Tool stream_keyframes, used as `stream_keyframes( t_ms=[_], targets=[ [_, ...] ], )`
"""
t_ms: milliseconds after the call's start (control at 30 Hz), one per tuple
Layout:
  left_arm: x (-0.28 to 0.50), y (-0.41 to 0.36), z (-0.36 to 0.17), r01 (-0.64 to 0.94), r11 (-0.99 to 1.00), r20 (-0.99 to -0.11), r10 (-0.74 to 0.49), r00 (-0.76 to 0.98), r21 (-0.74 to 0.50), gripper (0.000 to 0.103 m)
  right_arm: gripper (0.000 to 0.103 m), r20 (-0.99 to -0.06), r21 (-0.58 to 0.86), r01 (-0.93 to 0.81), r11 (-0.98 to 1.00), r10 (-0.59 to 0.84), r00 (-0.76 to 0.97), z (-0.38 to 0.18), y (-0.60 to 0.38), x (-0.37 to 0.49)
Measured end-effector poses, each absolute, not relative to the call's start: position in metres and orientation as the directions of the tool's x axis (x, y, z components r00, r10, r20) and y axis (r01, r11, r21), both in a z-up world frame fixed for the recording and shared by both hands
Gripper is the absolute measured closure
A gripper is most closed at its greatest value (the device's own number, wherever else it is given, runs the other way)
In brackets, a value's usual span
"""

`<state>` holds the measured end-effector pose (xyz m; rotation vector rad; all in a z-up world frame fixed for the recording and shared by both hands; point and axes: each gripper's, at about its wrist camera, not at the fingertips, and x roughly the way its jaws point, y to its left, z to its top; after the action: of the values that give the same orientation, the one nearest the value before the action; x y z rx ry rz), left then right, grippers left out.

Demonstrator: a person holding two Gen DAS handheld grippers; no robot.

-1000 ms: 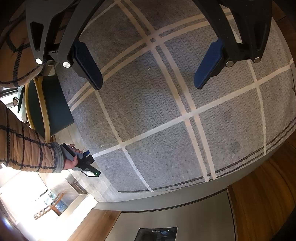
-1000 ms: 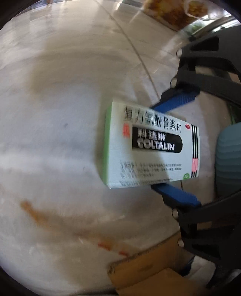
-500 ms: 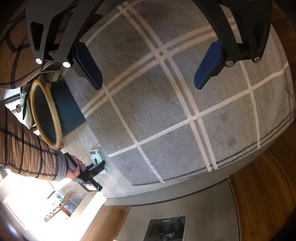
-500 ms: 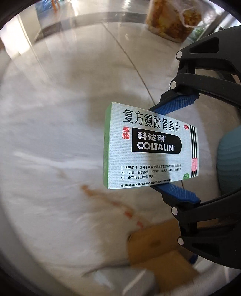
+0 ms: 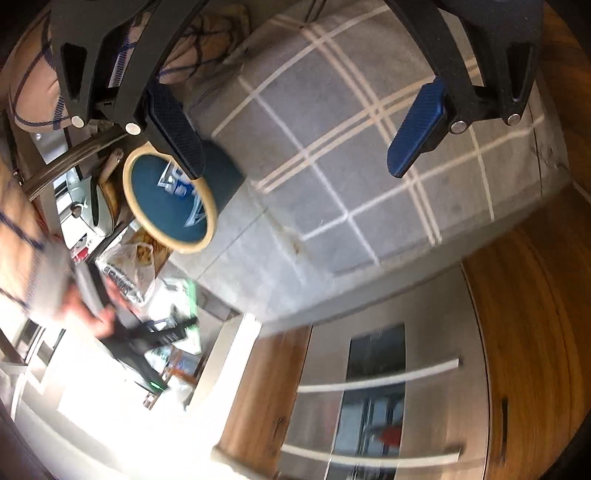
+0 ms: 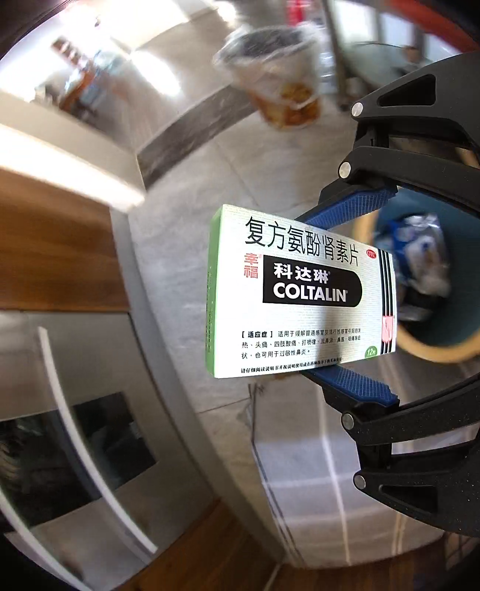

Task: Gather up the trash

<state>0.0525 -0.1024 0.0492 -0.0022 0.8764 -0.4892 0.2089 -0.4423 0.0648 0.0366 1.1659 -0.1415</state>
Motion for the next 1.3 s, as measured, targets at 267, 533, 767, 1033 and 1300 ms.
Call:
stream_keyframes(
  t_ms=[267,533,767,1033,1300],
  targets=[
    [0.034,-0.119,0.035,0.421,0.904,-0.732,-0.337,0.592,-0.075,0.006,0.030,-0.900,-0.021,0.324,0.946,-0.159,0.406,0.044,-0.459,0.091],
    [0.034,-0.133,0.004,0.500,0.866,-0.755,-0.335,0.563,-0.012,0.006,0.022,-0.946,0.020,0.412,0.911,-0.117,0.303,-0.017,-0.470,0.073],
    [0.039,-0.135,0.005,0.492,0.869,-0.743,-0.365,0.561,-0.056,0.006,0.011,-0.878,0.010,0.410,0.912,-0.188,0.440,0.023,-0.427,0.041],
    [0.048,-0.136,-0.009,0.467,0.883,-0.756,-0.328,0.566,-0.033,0.006,0.007,-0.830,0.132,0.502,0.854,-0.182,0.527,0.016,-0.378,-0.021],
    [0.055,-0.141,-0.021,0.436,0.900,-0.760,-0.260,0.596,0.033,0.006,0.007,-0.817,0.023,0.464,0.885,-0.251,0.519,-0.021,-0.337,-0.037]
  ],
)
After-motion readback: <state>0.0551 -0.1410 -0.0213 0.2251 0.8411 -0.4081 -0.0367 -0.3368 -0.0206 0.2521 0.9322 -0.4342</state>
